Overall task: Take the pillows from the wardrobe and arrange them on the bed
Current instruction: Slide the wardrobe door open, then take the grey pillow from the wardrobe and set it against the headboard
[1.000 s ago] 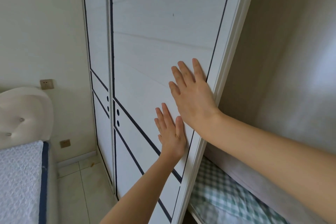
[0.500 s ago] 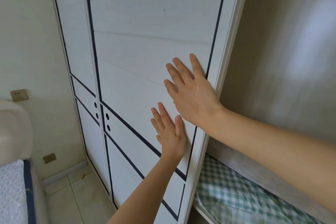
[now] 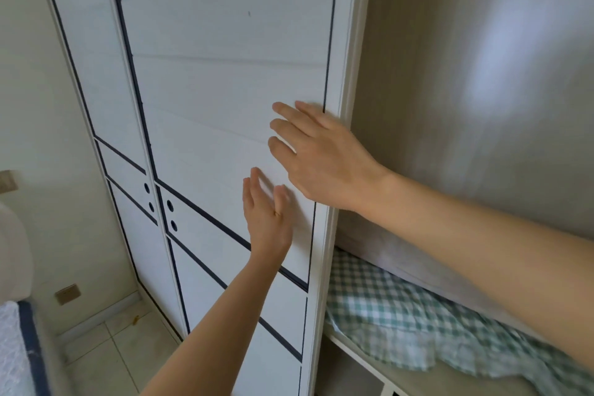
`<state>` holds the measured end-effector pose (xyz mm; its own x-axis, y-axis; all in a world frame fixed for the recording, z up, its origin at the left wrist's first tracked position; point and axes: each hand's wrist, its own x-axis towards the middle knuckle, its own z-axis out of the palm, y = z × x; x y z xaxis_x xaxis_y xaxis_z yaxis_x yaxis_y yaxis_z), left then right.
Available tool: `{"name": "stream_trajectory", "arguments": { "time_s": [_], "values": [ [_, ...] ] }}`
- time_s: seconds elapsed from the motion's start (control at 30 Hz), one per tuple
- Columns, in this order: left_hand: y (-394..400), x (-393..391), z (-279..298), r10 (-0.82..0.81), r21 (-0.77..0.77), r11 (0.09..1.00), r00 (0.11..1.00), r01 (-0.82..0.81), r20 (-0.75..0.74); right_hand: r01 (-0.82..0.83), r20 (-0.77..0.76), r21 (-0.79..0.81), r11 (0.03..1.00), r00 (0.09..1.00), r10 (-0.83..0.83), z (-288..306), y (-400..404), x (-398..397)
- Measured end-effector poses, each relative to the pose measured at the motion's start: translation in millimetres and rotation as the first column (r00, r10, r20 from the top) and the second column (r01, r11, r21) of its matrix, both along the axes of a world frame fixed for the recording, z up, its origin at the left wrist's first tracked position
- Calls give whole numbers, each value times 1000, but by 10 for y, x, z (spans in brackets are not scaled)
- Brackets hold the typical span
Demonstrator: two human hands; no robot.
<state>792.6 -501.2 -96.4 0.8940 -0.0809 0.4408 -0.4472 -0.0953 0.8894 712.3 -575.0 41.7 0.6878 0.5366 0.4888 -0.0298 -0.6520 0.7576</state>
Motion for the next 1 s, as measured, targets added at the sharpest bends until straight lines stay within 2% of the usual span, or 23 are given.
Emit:
{"name": "stream_trajectory", "arguments": {
  "time_s": [0.1, 0.2, 0.33, 0.43, 0.53, 0.67, 0.77, 0.87, 1.0],
  "values": [
    [10, -206, 138, 103, -148, 985, 989, -87, 109, -170, 96, 144, 975, 983, 158, -59, -157, -285],
    [-15, -446, 231, 142, -231, 971, 915, -55, 377, -271, 184, 293, 917, 957, 224, -132, -406, -599],
    [-181, -754, 293, 53, -200, 974, 754, 106, 655, -189, 205, 390, 901, 972, 115, -242, -849, -992],
    [-440, -937, 243, -87, -55, 980, 654, 193, 751, -76, 187, 450, 890, 982, -11, -385, -1191, -1225],
    [-767, -1040, 85, -233, 109, 967, 635, 228, 736, 5, 164, 499, 866, 981, -100, -546, -1519, -1424],
    [-1216, -1073, -171, -363, 269, 931, 704, 246, 611, 128, 128, 515, 848, 966, -224, -785, -1946, -1615],
    [-1575, -1018, -365, -447, 423, 877, 708, 228, 547, 236, 68, 544, 805, 944, -322, -1011, -2265, -1697],
    [-1951, -910, -553, -519, 603, 779, 716, 172, 467, 339, -31, 583, 739, 918, -396, -1251, -2542, -1725],
    [-2389, -658, -738, -578, 793, 598, 746, 114, 329, 522, -246, 582, 624, 844, -477, -1530, -2815, -1629]
  ]
}}
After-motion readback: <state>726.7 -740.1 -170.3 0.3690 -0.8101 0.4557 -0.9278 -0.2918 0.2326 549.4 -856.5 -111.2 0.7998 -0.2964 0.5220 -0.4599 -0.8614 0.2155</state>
